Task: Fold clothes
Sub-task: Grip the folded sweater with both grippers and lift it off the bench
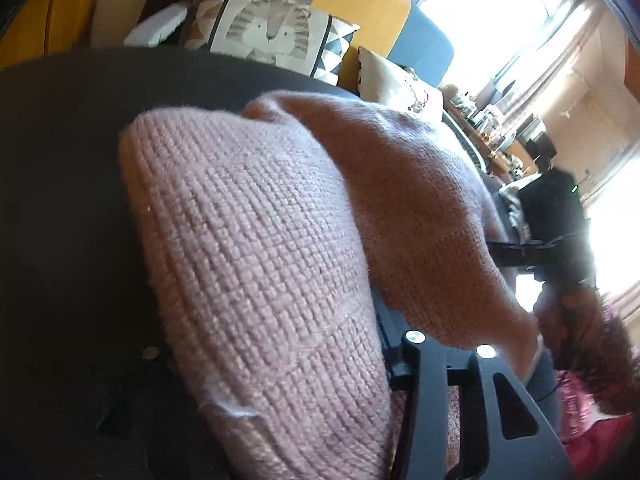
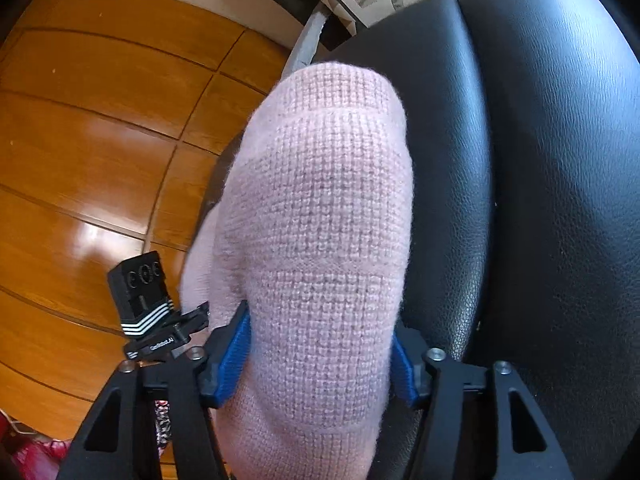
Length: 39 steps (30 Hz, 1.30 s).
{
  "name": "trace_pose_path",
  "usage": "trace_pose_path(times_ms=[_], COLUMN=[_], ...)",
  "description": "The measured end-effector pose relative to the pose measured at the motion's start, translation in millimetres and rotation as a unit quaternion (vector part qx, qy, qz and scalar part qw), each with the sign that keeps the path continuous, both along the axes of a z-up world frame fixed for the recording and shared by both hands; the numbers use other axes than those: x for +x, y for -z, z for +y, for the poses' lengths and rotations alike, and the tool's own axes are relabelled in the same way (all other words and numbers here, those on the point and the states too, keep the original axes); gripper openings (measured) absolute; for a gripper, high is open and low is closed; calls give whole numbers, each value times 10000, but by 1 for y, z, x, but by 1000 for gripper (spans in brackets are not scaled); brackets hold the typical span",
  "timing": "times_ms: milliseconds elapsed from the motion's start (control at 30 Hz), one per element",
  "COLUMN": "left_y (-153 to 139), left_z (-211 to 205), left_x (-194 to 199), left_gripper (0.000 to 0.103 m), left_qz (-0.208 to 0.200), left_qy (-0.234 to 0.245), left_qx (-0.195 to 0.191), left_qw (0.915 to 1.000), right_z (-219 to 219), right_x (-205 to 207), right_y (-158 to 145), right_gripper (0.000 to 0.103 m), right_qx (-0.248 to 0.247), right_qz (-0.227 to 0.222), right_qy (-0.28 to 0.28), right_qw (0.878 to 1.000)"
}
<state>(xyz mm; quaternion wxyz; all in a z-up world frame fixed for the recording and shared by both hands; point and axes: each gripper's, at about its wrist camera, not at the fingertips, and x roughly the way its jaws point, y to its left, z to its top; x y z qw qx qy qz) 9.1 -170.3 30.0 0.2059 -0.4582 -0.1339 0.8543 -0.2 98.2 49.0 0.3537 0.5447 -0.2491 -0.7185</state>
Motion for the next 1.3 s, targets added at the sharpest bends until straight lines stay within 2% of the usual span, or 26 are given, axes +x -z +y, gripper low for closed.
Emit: trace_pose_path(times_ms=[133,300,533,633,767,833,900,1067,1233,1300], left_y=[-15,-34,-66,-85,-104,-109,-109,-97,-72,-57], left_z=[7,-6,-45,-63,-100,-119,-146,-210,-281,-311], left_x=[9,28,55,63,73,79,86,97,108,112], left_gripper=[41,41,41,41,41,41,41,41,41,41], left_qz=[352,781,1342,1552,1713,1754,1742,1620,1433,1309], left_qy=[-58,-414,-1337,-1790,-2456,-2773,-3137,-3819,-4536,-4847], left_qx=[-305,-318,-502,-791,-1154,-1184,-1056,-1153,-1272,-1189], left_qw=[9989,9956,9806,9683,9471,9372,9274,9025,8704,8566], right_z=[-7,-33,-113,-158,-218,-251,-285,-379,-479,-524], right_x=[5,9,8,4,-4,-8,-12,-24,-34,-35], right_y=[-22,-54,-100,-117,-137,-145,-150,-144,-120,-109], right_gripper=[51,49,49,49,49,49,49,49,49,49], right_qx=[198,376,439,444,391,341,274,253,320,386], right_qz=[274,677,1190,1384,1627,1715,1756,1758,1647,1614], right_qy=[78,-168,-809,-1107,-1544,-1757,-1958,-2472,-2893,-3090], right_qw=[9994,9969,9886,9832,9737,9688,9644,9526,9424,9365])
